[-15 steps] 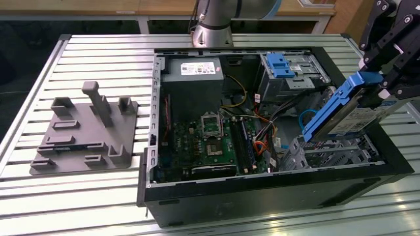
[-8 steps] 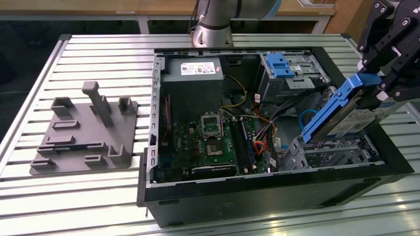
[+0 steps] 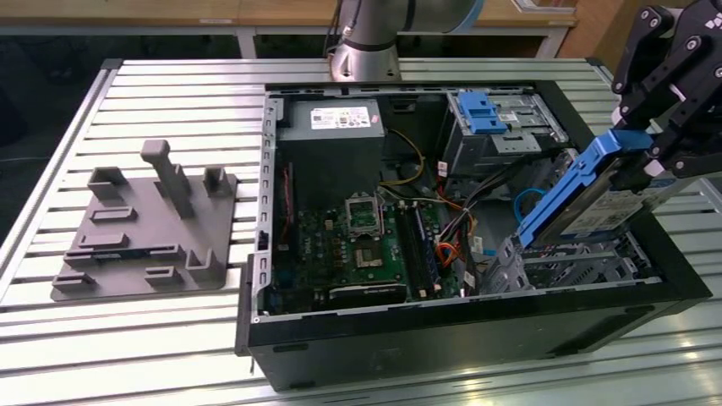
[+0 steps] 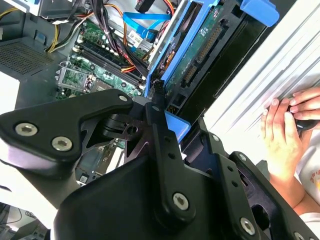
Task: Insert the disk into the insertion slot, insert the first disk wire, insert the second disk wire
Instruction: 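Insert the disk into the insertion slot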
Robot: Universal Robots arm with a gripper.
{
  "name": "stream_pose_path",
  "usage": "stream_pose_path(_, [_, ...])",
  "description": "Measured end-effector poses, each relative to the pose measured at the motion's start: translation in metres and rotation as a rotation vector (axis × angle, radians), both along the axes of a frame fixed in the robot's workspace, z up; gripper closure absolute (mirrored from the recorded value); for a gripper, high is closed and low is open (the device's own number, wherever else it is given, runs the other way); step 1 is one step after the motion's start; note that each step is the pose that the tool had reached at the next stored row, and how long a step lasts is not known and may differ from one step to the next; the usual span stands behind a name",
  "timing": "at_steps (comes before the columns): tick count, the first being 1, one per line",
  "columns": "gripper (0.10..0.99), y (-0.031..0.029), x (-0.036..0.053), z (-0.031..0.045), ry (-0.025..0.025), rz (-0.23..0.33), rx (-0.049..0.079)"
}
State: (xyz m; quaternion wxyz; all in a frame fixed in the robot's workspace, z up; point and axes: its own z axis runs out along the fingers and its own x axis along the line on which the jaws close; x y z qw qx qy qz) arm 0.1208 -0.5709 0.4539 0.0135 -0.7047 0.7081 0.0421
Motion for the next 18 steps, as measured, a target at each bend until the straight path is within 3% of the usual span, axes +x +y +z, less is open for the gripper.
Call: stream_pose_path(18, [0.722,-0.0035,0.0001,-0.0048,0.0000,0.000,0.000])
